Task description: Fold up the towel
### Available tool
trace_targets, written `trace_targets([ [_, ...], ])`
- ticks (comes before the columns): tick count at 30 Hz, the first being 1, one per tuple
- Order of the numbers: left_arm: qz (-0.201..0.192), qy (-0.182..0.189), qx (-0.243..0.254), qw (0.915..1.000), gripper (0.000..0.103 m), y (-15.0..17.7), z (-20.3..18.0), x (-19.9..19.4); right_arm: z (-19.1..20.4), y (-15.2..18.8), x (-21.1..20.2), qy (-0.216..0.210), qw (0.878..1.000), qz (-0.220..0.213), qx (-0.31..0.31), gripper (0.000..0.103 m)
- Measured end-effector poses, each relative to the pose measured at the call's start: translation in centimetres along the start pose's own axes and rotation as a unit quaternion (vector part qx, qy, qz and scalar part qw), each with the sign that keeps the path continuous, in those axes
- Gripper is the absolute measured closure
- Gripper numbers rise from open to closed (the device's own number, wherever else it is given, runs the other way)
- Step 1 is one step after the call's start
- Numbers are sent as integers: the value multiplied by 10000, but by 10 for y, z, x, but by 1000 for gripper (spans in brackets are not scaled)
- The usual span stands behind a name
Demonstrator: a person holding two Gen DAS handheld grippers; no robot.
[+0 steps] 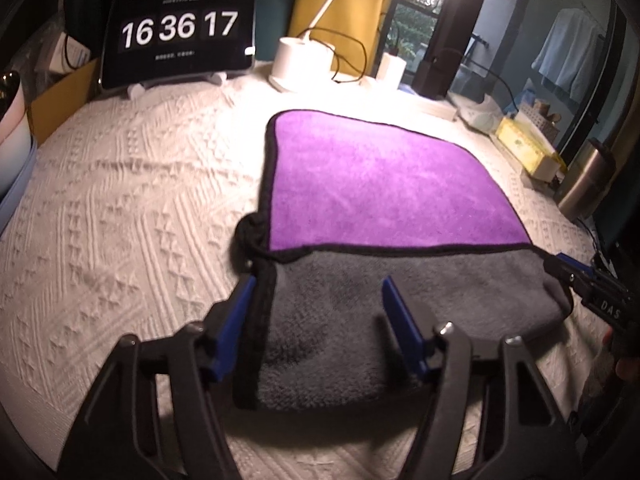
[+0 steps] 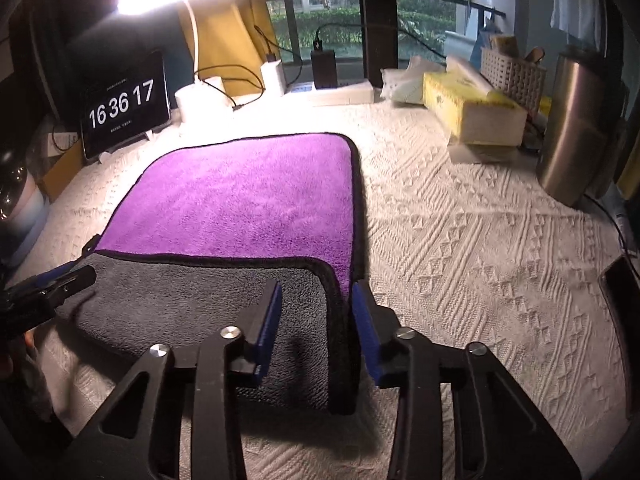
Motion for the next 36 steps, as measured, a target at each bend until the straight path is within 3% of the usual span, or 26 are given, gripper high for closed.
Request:
trace_targets([
  [6, -17, -40, 44, 10000, 52, 0, 0, 1, 0, 2, 9, -19, 10000, 83, 16, 79],
  [8, -12, -49, 36, 10000, 62, 1, 1, 2, -1, 3, 12, 14, 9999, 104, 24, 83],
  [13, 11, -52, 15, 10000, 70, 1, 2, 2, 1, 7, 18, 72, 9998, 182, -66, 84],
  [14, 10, -62, 31, 10000, 77, 1, 2, 2, 1, 7, 17, 87, 9998, 168, -85, 85],
  [17, -12, -50, 62, 10000, 88, 2, 2, 0, 3, 6, 15, 137, 9997, 78, -161, 96],
  [23, -59, 28, 74, 10000, 93, 3, -1, -4, 11, 9, 4, -35, 9996, 43, -294, 98],
  [36, -452, 0, 144, 9989, 93, -13, -2, -33, 18, -7, -30, -6, 9983, -471, -348, 99],
])
Point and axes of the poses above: each gripper's, at about its wrist camera, not at the fingertips, and x roughly the way its jaws point, z to its left, y to its underside, the point moved 8 cm from there along x, roughly the way its jaws point, and after that the axes turned 15 degrees about x, right-handed, at the moved point
